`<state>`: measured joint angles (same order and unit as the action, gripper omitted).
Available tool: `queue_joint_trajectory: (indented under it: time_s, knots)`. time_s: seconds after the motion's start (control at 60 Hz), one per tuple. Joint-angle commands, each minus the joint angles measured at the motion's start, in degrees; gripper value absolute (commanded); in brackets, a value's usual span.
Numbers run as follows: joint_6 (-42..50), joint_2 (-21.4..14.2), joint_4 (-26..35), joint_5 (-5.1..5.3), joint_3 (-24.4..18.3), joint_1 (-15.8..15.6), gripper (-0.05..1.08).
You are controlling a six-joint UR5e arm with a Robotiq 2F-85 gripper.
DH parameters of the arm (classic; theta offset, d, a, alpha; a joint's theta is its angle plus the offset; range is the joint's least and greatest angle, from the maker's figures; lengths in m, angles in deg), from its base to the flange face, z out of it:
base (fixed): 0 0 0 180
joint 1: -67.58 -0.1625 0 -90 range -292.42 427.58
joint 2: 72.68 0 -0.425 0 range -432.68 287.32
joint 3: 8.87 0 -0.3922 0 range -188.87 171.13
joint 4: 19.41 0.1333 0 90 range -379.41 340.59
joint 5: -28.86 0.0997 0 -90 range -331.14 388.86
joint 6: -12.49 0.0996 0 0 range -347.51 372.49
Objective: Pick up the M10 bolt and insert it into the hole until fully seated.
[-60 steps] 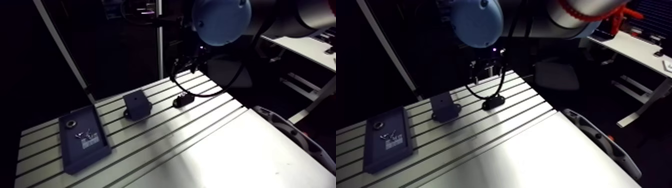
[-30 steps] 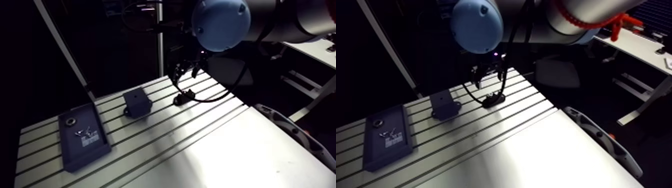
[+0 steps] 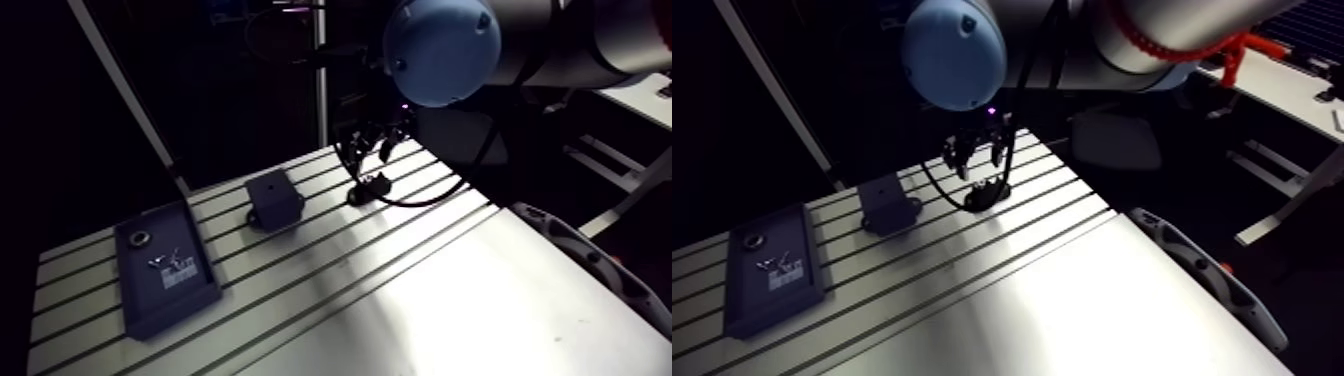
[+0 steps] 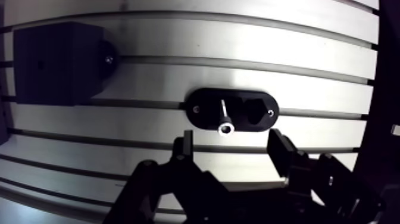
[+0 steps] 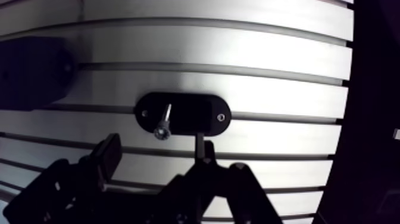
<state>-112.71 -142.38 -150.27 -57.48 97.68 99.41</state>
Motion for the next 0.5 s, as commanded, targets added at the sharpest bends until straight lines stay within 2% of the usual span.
queue_joint_trajectory:
  time_s: [0.017,0.5]
  knots:
    - [0.26,0.4,-0.06,0.08,0.45,-0.08,0.34]
    - [0.35,1.1,-0.24,0.08,0.54,0.0,0.39]
